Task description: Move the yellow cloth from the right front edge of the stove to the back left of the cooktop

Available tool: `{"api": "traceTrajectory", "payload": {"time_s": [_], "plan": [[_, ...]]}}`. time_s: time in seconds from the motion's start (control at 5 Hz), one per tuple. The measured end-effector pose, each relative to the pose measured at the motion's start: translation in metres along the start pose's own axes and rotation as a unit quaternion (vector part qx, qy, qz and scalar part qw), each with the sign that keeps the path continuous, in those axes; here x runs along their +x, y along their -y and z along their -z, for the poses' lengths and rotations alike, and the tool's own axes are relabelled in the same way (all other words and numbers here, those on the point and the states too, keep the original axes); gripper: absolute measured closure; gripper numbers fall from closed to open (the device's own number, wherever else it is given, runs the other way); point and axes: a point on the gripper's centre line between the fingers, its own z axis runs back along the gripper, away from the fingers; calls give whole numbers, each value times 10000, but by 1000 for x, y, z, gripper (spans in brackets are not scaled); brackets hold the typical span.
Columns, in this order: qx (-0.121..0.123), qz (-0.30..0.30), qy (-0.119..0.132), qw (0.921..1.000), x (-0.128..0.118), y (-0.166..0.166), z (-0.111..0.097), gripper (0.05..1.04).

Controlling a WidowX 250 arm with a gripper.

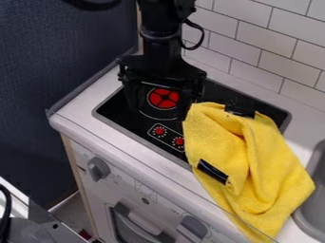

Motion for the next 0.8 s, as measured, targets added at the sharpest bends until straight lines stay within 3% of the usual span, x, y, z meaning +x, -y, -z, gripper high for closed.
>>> {"api": "traceTrajectory", "payload": {"time_s": [0.2, 0.4, 0.8], "plan": [[38, -132, -149, 9998, -5, -1, 7, 83], [66, -1436, -123, 9895, -13, 10, 14, 83], [-348, -3550, -34, 9342, -15, 41, 16, 83]]}}
